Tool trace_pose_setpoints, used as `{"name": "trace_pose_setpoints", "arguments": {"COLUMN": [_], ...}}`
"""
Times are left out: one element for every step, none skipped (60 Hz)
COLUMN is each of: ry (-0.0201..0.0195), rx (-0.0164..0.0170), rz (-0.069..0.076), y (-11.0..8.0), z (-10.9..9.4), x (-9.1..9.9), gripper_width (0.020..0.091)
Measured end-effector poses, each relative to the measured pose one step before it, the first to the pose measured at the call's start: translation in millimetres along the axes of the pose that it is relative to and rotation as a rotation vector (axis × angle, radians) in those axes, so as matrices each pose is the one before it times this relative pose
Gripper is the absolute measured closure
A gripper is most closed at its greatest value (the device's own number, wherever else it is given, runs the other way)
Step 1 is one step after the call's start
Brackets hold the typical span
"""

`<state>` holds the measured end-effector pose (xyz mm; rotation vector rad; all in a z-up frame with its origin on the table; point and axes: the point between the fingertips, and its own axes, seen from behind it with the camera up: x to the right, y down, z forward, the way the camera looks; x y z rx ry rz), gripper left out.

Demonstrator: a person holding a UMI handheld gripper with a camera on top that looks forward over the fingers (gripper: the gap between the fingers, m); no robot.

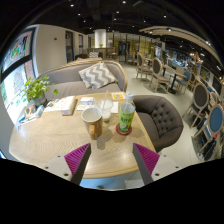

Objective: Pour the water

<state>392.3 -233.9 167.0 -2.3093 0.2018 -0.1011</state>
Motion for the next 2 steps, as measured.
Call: {"name": "trace_pose_setpoints", "arguments": {"ry": [-0.00046,-0.00094], "rx": [-0.00029,0.00012], "rz": [-0.0028,-0.0014], "y": [0.43,0.28], "z": [-0.15,0.16], "x": [-0.15,-0.22], "gripper_width": [0.0248,0.0247]}}
